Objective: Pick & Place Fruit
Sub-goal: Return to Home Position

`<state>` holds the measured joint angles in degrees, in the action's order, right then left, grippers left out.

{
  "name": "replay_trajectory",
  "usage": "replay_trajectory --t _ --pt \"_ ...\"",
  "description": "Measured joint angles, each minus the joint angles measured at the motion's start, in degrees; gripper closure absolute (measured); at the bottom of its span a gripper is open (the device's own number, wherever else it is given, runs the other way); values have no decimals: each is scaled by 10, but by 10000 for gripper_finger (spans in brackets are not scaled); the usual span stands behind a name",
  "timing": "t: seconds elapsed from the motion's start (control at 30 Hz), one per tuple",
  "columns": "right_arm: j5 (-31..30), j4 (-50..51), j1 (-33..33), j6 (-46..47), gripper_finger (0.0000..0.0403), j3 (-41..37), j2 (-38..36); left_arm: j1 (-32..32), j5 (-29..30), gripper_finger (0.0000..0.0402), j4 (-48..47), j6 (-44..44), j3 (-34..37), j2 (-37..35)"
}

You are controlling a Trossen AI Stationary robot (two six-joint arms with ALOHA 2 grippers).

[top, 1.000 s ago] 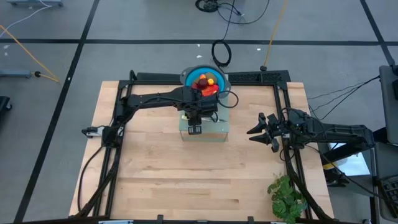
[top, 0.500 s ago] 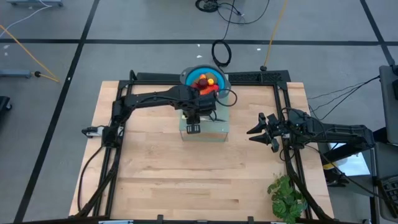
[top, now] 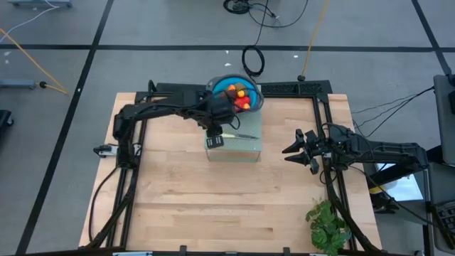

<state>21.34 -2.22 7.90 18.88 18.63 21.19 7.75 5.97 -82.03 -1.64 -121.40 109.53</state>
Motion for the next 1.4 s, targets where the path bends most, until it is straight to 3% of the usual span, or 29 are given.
replay_trajectory --t 0.23,0.5,1.0,1.4 --pt "0 4 0 0 264 0 0 -1 -3 293 39 -4 0 -54" --pt "0 3 0 -3 264 0 0 -1 -20 393 57 -3 0 -95" --pt "0 9 0 -20 264 0 0 -19 -33 400 87 -11 6 -106" --pt "-1 8 0 -20 264 0 0 -72 -24 399 212 -55 141 -139"
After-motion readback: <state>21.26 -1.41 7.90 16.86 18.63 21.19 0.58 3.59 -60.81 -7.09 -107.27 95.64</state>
